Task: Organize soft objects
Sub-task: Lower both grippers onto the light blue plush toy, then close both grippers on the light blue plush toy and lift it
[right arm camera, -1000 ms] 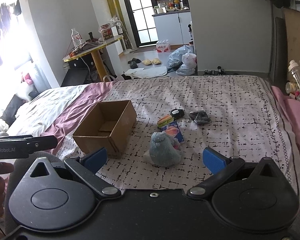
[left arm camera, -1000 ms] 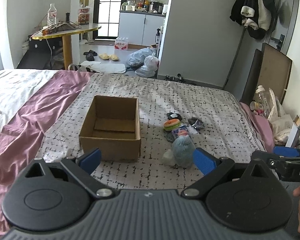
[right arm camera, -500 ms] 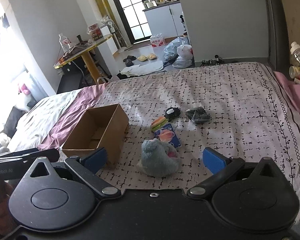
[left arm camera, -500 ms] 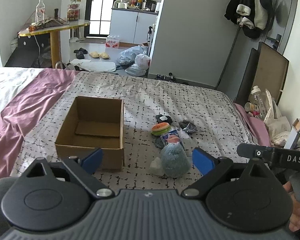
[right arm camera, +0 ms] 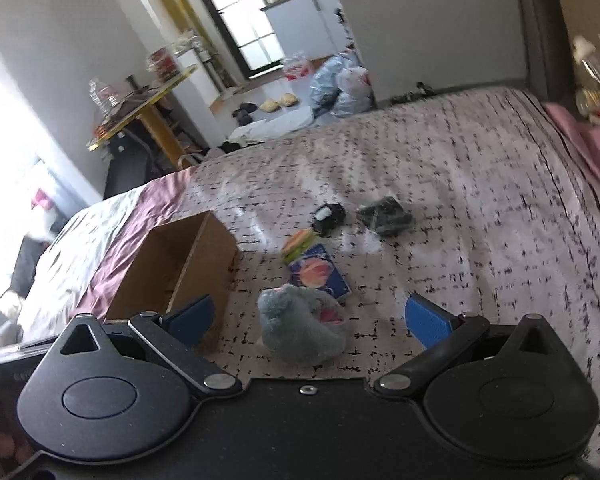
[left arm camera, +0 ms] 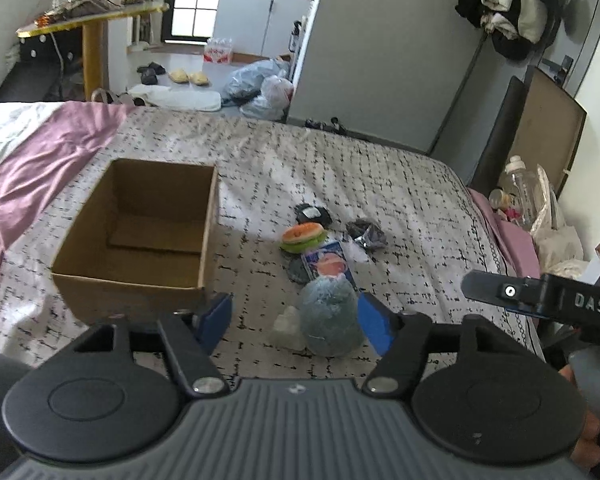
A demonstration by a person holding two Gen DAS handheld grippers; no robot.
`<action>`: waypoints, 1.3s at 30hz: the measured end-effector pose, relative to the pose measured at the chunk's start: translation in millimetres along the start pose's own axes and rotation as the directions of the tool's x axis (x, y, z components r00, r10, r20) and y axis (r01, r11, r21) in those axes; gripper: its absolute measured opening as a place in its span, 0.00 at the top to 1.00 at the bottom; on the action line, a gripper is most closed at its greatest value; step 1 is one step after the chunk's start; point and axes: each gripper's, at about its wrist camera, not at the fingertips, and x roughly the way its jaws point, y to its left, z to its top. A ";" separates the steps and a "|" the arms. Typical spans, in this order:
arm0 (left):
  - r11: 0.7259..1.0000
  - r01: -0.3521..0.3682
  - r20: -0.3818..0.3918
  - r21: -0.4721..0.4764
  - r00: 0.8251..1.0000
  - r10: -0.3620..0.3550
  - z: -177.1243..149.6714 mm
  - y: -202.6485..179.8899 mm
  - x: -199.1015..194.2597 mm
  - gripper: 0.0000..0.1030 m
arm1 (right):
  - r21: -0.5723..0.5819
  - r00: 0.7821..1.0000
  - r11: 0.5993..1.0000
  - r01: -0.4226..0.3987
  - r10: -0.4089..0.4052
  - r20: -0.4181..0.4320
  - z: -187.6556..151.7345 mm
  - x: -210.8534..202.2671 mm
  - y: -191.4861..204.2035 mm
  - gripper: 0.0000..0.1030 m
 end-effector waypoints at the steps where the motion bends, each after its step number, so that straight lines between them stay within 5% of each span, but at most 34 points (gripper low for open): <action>1: 1.000 0.003 -0.003 0.004 1.000 -0.003 -0.3 -1.8 3.5 0.37 | 0.009 1.000 1.000 0.005 -0.005 -0.002 -1.4 4.2 -3.6 0.00; 10: 0.999 0.036 -0.034 0.024 0.999 -0.035 0.3 -16.6 38.8 0.52 | 0.105 1.000 0.994 -0.001 0.001 -0.007 -6.5 30.7 -28.4 0.03; 14: 0.999 0.047 -0.058 0.020 0.997 -0.046 3.3 -23.6 60.7 0.61 | 0.190 0.999 0.982 0.005 0.002 -0.037 -8.5 44.3 -47.4 0.12; 23: 0.999 0.039 -0.142 -0.014 0.989 -0.041 8.2 -41.1 107.6 0.61 | 0.231 0.997 0.972 0.039 -0.022 -0.078 -8.2 70.9 -65.6 0.26; 31: 0.999 0.000 -0.212 -0.052 0.977 -0.011 -3.1 -44.6 136.6 0.61 | 0.242 0.992 0.970 0.023 0.007 -0.124 -9.5 85.6 -73.3 0.27; 39: 0.996 -0.078 -0.178 -0.035 0.982 0.070 -3.9 -45.1 147.6 0.61 | 0.262 0.988 0.965 0.024 0.017 -0.151 -9.3 98.2 -78.0 0.36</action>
